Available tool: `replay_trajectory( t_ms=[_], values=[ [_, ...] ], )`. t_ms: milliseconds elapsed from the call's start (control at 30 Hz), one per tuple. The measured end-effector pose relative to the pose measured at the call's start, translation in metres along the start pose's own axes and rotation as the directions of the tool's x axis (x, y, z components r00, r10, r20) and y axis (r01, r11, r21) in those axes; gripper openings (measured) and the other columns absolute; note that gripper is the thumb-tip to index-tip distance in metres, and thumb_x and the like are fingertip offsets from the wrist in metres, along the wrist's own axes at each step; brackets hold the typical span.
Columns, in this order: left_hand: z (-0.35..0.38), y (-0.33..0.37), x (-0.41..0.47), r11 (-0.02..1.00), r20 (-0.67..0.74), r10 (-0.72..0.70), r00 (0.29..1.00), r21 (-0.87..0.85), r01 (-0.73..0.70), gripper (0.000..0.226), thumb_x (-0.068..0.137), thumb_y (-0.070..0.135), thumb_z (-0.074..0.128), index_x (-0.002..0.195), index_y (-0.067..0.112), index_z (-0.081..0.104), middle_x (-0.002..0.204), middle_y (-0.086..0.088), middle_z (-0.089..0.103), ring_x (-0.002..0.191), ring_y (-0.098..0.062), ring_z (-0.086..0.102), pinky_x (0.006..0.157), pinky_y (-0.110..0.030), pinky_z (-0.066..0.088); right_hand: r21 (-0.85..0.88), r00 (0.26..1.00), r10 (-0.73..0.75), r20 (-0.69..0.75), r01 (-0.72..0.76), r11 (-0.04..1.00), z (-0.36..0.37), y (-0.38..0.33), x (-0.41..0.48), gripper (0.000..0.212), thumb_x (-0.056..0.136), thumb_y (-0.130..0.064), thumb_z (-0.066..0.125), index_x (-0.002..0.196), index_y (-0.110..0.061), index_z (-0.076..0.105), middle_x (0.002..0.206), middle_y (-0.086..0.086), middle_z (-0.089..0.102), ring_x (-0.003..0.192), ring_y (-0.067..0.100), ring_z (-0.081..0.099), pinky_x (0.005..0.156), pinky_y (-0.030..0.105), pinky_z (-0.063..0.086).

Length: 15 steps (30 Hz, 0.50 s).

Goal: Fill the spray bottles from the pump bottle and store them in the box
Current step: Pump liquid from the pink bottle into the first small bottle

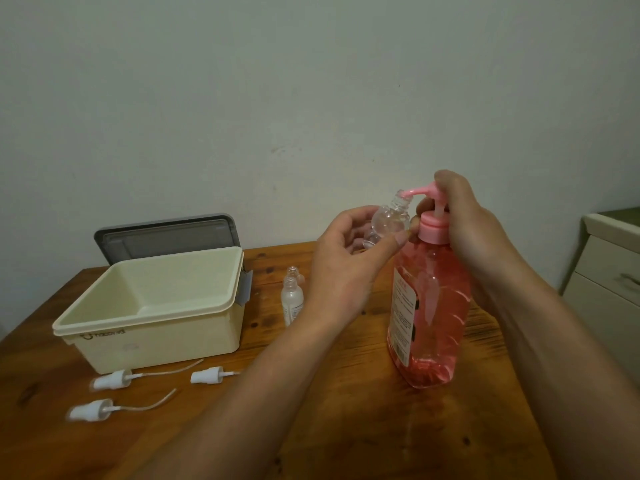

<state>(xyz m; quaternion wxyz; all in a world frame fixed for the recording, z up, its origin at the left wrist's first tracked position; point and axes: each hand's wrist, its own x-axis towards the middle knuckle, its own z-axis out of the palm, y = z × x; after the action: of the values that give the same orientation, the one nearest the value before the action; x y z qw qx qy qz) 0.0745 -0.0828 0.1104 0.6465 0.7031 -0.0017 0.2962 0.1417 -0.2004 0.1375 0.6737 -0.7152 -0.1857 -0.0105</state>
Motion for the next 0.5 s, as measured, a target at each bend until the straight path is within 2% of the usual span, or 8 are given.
replay_trajectory(
  t_ms=[100, 167, 300, 400, 500],
  values=[
    [-0.001, -0.001, 0.0, 1.0, -0.008, 0.0, 1.0, 0.023, 0.0, 0.04, 0.08, 0.019, 0.077, 0.117, 0.02, 0.06, 0.107, 0.007, 0.068, 0.092, -0.001, 0.065, 0.072, -0.007, 0.05, -0.004, 1.0, -0.003, 0.0, 0.003, 1.0, 0.0, 0.0, 0.0, 0.049, 0.097, -0.056, 0.035, 0.074, -0.024, 0.065, 0.072, 0.004, 0.065, 0.07, 0.021, 0.06, 0.071, 0.039, 0.047],
    [-0.002, -0.003, -0.001, 0.999, -0.018, 0.002, 1.0, 0.046, -0.001, 0.039, 0.08, 0.02, 0.077, 0.116, 0.022, 0.06, 0.108, 0.008, 0.068, 0.096, -0.003, 0.065, 0.077, -0.011, 0.052, 0.0, 1.0, 0.002, -0.001, -0.002, 1.0, 0.0, 0.0, 0.0, 0.052, 0.096, -0.056, 0.035, 0.069, -0.027, 0.068, 0.075, 0.006, 0.067, 0.072, 0.022, 0.061, 0.072, 0.041, 0.049],
    [-0.008, -0.006, -0.002, 0.998, -0.048, -0.004, 0.999, 0.069, 0.007, 0.041, 0.08, 0.022, 0.077, 0.118, 0.021, 0.06, 0.109, 0.007, 0.068, 0.1, -0.009, 0.065, 0.085, -0.023, 0.056, -0.023, 1.0, 0.008, -0.007, -0.008, 1.0, 0.0, 0.0, -0.001, 0.05, 0.094, -0.064, 0.035, 0.082, -0.028, 0.068, 0.085, 0.008, 0.072, 0.084, 0.024, 0.068, 0.093, 0.053, 0.053],
    [-0.012, -0.006, -0.004, 0.998, -0.064, -0.013, 0.998, 0.066, 0.017, 0.042, 0.081, 0.021, 0.077, 0.119, 0.02, 0.059, 0.11, 0.006, 0.068, 0.099, -0.008, 0.065, 0.083, -0.017, 0.054, -0.051, 1.0, -0.028, -0.008, 0.028, 0.998, -0.001, 0.0, -0.004, 0.058, 0.096, -0.068, 0.031, 0.073, -0.035, 0.073, 0.091, 0.008, 0.073, 0.087, 0.022, 0.069, 0.093, 0.05, 0.053],
    [-0.017, -0.005, -0.007, 0.998, -0.071, -0.019, 0.997, 0.06, 0.023, 0.041, 0.081, 0.02, 0.076, 0.118, 0.021, 0.059, 0.107, 0.008, 0.068, 0.093, 0.002, 0.064, 0.077, -0.011, 0.052, -0.085, 0.997, -0.072, 0.0, 0.072, 0.994, 0.0, -0.003, -0.006, 0.056, 0.096, -0.069, 0.03, 0.078, -0.038, 0.073, 0.091, 0.006, 0.073, 0.09, 0.021, 0.069, 0.094, 0.051, 0.053]
  ],
)
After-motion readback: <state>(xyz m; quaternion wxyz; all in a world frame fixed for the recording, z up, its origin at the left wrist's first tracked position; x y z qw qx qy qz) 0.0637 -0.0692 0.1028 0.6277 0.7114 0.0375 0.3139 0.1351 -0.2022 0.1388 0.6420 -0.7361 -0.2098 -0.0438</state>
